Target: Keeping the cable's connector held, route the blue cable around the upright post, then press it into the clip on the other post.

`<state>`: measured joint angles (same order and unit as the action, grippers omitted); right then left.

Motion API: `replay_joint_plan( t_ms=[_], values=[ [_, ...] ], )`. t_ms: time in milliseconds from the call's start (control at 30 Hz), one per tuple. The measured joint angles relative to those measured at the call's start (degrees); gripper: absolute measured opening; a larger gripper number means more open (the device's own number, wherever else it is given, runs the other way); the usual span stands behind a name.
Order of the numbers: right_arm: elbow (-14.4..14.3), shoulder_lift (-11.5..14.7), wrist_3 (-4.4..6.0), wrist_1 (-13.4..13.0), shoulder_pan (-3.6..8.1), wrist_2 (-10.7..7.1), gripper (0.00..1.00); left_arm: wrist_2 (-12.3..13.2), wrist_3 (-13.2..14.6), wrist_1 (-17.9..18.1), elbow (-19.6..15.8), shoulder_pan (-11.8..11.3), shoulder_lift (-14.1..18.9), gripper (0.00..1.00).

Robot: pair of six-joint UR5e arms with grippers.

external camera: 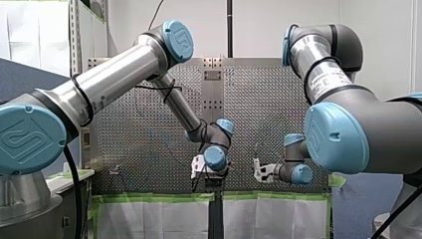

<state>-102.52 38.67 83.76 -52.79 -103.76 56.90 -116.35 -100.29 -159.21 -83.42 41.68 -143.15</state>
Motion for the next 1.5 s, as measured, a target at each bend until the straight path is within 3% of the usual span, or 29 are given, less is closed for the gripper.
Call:
replay_joint_plan(
  t_ms=[300, 433, 567, 1000, 1133, 1300, 1500],
  values=[
    [-0.6, 1.52, 3.28, -1.46, 0.51, 0.14, 0.0, 2.89, -0.75, 2.28, -0.17, -0.94, 0.03, 0.0],
    [-0.6, 1.53, 3.95, -2.13, 0.45, 0.11, 0.0, 3.97, -0.75, 4.41, -0.17, -1.54, 0.04, 0.0],
    [-0.58, 1.47, 5.51, -3.7, 0.07, -0.03, 0.0, 4.38, -0.8, 5.46, -0.18, -2.3, 0.02, 0.0],
    [-0.2, 0.81, 13.41, -11.58, 0.06, 0.12, 0.0, 6.6, -0.94, 4.98, -0.17, -5.07, -0.08, 0.0],
    [1.01, -0.81, 15.62, -12.44, 0.16, 0.09, 0.0, 7.12, -0.96, 4.96, -0.17, -5.72, -0.12, 0.0],
    [2.14, -3.01, 16.03, -12.09, 0.2, 0.14, 0.0, 8.12, -1.02, 4.95, -0.16, -6.4, -0.12, 0.0],
    [2.85, -3.43, 15.98, -11.95, 0.25, 0.24, 0.0, 8.59, -1.11, 4.8, -0.15, -7.11, -0.14, 0.0]
  ],
)
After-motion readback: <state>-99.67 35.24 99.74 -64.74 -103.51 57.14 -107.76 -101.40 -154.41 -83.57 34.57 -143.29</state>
